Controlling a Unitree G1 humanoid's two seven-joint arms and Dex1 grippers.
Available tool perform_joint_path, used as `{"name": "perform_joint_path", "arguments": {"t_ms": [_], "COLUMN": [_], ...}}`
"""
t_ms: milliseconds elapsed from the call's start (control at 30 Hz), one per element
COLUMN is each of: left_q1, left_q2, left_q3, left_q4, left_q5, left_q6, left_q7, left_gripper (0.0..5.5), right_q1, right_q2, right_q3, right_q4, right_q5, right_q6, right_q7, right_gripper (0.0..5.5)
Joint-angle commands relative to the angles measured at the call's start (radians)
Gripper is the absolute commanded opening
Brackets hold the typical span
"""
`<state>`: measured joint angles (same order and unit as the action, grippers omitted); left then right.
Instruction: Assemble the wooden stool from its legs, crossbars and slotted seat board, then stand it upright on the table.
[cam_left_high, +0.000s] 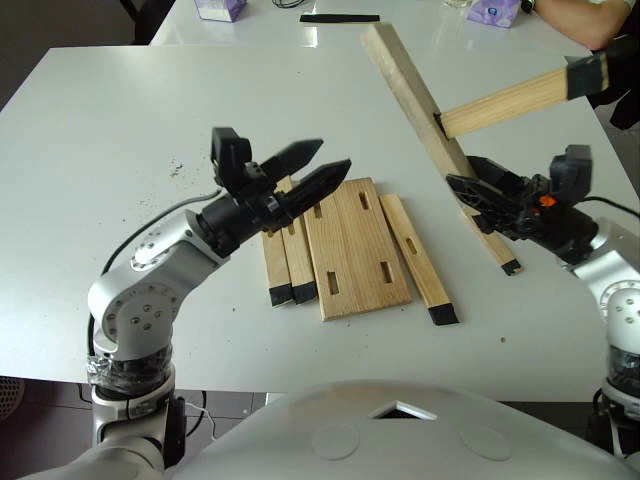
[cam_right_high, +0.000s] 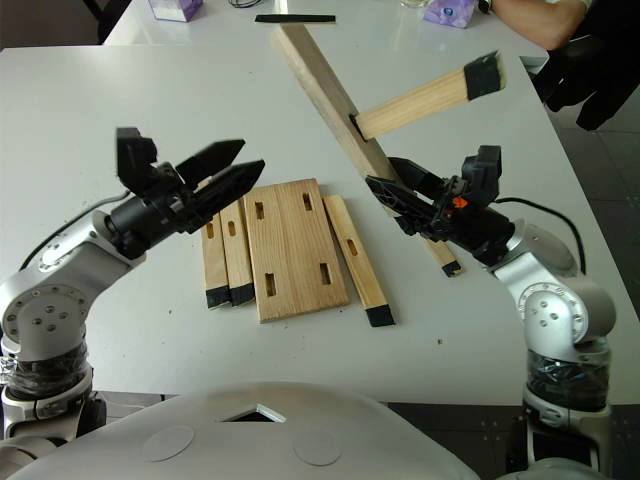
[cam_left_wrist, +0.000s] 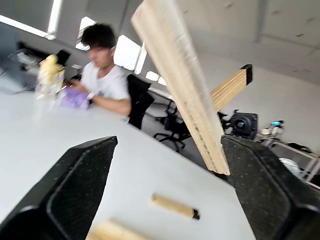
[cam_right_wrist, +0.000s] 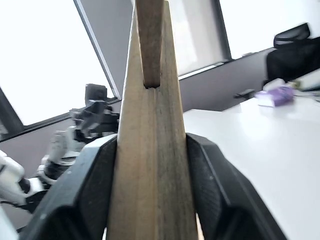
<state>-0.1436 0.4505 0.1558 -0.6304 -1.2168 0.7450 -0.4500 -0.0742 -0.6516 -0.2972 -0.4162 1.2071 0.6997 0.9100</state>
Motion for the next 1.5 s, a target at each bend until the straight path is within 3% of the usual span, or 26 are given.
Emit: {"name": "perform_joint_path", "arguments": {"t_ms": [33, 300, 633, 1033, 1233, 1367, 1500], "left_q1": [-0.039, -0.117, -0.13, -0.116, -0.096, -0.098, -0.12], "left_q2": [0.055, 0.049, 0.06, 0.076, 0.082, 0.074, 0.088], "left_q3": [-0.022, -0.088, -0.068, -0.161, -0.162, -0.137, -0.059], "left_q4": [-0.048, -0.016, -0.02, 0.0, 0.0, 0.015, 0.033], "left_q5": [-0.103, -0.109, -0.185, -0.04, -0.014, -0.005, -0.004], "left_q6": [0.034, 0.027, 0.009, 0.019, 0.001, -0.024, -0.05], "left_q7": [-0.083, -0.083, -0.075, -0.077, -0.135, -0.145, -0.133], "left_gripper": [3.84, 3.84, 3.84, 2.08, 2.08, 2.08, 2.08], "right_q1": [-0.137, -0.242, -0.216, -0.221, -0.236, -0.206, -0.14], "right_q2": [-0.052, -0.078, -0.092, -0.086, -0.073, -0.09, -0.122], "right_q3": [0.009, 0.12, 0.204, 0.24, 0.238, 0.282, 0.301], "right_q4": [0.03, 0.066, 0.079, 0.082, 0.096, 0.122, 0.178], "right_q5": [0.096, 0.043, -0.139, -0.256, -0.298, -0.406, -0.51], "right_q6": [0.076, 0.131, 0.084, 0.018, -0.004, -0.081, -0.164], "right_q7": [0.05, 0.181, 0.294, 0.349, 0.34, 0.361, 0.392], "right_gripper": [2.04, 2.04, 2.04, 2.04, 2.04, 2.77, 2.85]}}
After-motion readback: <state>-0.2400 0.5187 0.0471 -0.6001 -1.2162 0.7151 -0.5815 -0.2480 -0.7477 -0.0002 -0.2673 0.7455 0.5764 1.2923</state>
